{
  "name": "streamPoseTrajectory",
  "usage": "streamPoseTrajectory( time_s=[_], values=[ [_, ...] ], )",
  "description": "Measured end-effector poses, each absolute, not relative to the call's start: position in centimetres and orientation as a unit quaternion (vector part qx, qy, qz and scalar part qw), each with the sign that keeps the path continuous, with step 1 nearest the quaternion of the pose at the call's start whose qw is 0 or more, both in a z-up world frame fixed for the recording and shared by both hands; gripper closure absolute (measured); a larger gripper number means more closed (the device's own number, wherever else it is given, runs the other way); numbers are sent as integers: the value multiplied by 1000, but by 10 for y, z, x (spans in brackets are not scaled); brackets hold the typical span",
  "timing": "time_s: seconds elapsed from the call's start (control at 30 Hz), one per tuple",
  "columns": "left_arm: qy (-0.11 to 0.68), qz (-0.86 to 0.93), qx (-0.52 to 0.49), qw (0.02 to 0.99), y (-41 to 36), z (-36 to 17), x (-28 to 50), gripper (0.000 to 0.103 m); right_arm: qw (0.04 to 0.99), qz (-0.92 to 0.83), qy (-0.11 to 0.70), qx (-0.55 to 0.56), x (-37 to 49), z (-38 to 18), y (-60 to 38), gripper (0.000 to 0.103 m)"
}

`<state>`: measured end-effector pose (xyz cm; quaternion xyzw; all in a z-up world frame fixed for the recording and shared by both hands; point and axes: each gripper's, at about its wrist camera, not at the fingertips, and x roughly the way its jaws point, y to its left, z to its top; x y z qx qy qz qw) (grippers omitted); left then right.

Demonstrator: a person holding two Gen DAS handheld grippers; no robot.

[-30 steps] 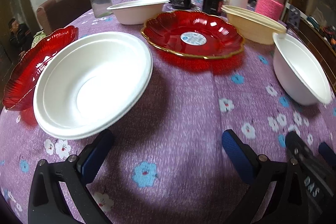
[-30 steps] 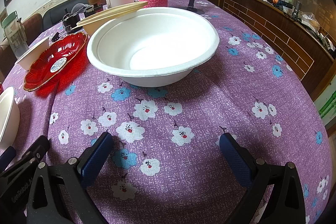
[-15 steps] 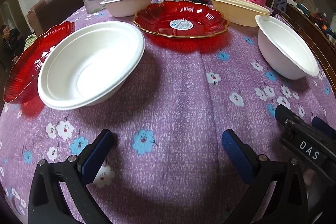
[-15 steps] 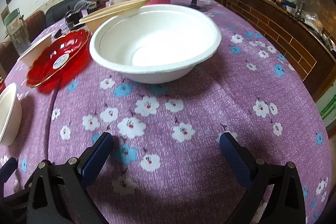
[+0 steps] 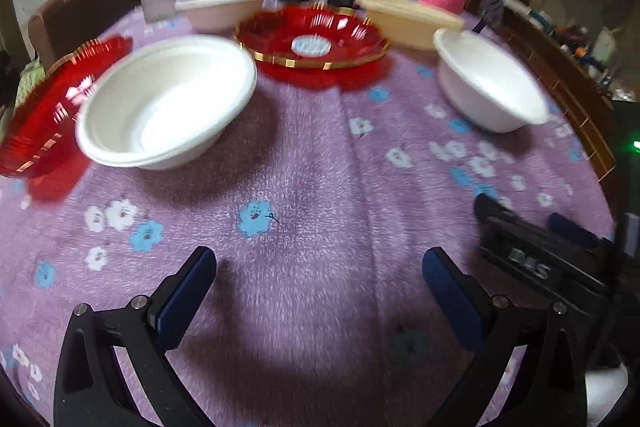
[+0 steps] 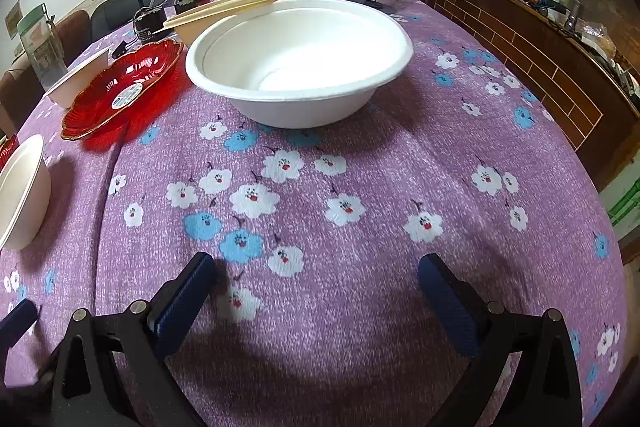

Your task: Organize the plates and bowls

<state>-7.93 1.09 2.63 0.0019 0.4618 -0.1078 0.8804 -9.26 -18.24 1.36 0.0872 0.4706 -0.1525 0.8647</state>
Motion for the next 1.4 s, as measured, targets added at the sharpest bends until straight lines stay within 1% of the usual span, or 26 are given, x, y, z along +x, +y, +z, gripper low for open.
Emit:
streamPoseTrajectory(
  time_s=[0.17, 0.3, 0.4, 0.5, 0.67, 0.87, 1.07, 1.4],
  values=[
    [377, -106, 10, 920, 19, 64, -112, 0, 865, -170, 462, 99, -103, 17, -187, 1],
    [324, -87, -2, 942, 36, 94, -125, 0, 885, -174, 419, 106, -122, 35, -185, 1],
    [311, -72, -14, 948, 50, 107, -128, 0, 908, -175, 368, 95, -141, 57, -178, 1],
    [315, -56, -12, 947, 61, 111, -127, 0, 931, -181, 308, 74, -161, 82, -164, 1],
    [323, -28, -10, 946, 79, 112, -130, 0, 955, -156, 250, 28, -169, 111, -134, 1],
    [315, 16, -2, 949, 103, 114, -128, 0, 963, -87, 257, -8, -158, 120, -91, 1],
    [314, 38, -9, 949, 131, 116, -127, 0, 961, -40, 272, -8, -150, 117, -61, 0],
    [337, 62, -36, 939, 180, 109, -121, 0, 953, 17, 303, 3, -131, 114, -16, 0]
  ],
)
